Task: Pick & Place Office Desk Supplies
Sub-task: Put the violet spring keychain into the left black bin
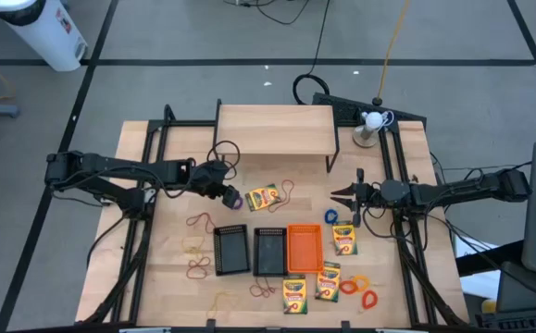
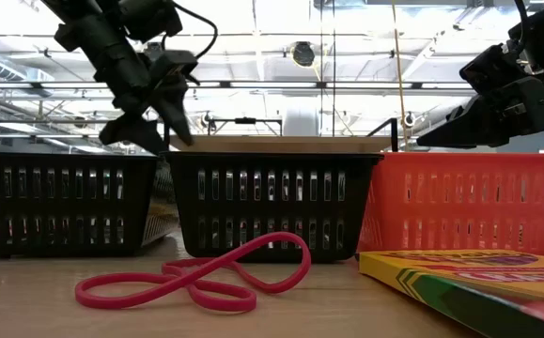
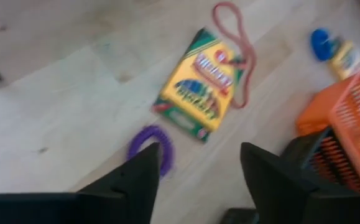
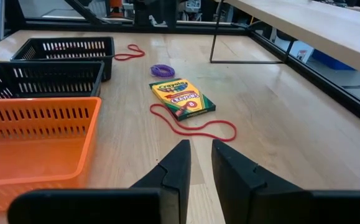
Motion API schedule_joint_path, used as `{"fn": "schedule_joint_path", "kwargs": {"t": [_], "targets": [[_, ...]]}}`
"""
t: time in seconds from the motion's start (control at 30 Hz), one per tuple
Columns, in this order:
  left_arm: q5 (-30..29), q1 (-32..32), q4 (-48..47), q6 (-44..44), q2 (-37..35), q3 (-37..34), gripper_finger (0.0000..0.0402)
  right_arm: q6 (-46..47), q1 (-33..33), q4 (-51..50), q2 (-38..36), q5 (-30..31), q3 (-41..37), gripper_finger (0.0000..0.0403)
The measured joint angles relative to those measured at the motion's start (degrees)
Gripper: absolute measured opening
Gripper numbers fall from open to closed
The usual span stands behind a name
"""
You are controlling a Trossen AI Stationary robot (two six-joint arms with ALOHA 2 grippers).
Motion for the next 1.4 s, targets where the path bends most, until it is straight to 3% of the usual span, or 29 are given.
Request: {"fn": "schedule_joint_path", "kwargs": {"t": [0.17,0.53,0.73,1.03,1.4], "targets": [[0.1,-0.1,2.0,-3.4,0.0,0.0,0.0255,0.0,0.0,0.0,0.0,0.0,0.0,0.0059],[-2.3,-1.4,-3.8,-5.1,0.4,0.0,0.0257,0.0,0.0,-1.6,0.0,0.0,0.0,0.0059],[-4.5,-3.2,-6.1,-5.9,4.4,0.0,0.0257,0.0,0.0,-1.7,0.0,0.0,0.0,0.0059],[-2.5,-3.6,-3.1,-5.9,14.1,-0.1,0.0257,0.0,0.0,-1.3,0.6,0.2,0.0,0.0059],[-3.8,-3.6,-0.5,-6.8,15.9,-0.1,0.0257,-0.2,0.0,-1.3,0.7,1.4,0.0,0.0059]]}}
